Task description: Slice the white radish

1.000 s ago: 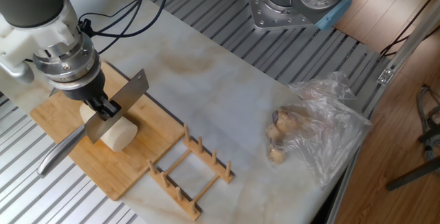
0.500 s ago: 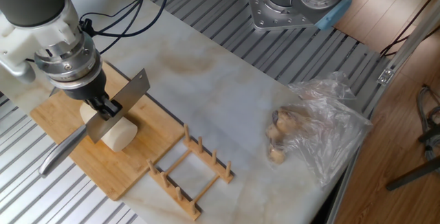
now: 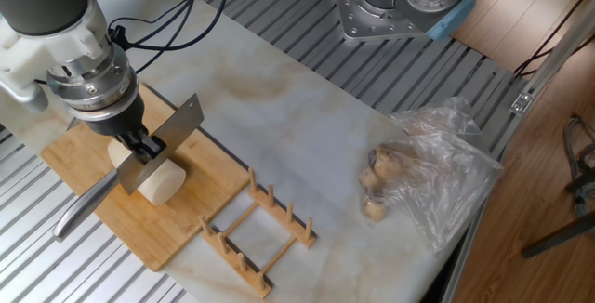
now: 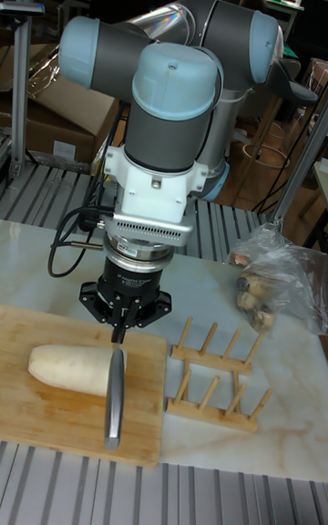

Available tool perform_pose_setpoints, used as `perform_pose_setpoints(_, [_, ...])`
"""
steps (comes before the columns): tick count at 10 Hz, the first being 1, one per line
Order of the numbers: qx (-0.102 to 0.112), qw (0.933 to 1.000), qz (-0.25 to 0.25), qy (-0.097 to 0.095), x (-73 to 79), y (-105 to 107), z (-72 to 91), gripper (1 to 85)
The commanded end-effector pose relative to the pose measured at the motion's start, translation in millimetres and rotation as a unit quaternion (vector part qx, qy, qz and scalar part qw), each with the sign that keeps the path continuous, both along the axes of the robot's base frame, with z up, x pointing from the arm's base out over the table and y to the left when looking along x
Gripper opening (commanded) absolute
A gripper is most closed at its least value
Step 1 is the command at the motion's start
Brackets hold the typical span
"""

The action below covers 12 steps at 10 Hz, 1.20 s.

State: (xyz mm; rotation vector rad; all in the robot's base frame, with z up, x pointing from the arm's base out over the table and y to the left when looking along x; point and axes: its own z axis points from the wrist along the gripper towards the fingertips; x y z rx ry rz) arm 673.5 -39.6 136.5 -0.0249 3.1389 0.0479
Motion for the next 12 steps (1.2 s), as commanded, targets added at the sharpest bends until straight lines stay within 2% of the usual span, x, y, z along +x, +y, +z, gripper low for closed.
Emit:
perform_pose_setpoints(1, [0.006, 1.0000, -0.002, -0.002, 0.8, 2.7, 0.2, 1.3])
perform_pose_setpoints(12, [0.004, 1.0000, 0.004, -0.003, 0.0, -1.3, -1.7, 1.3])
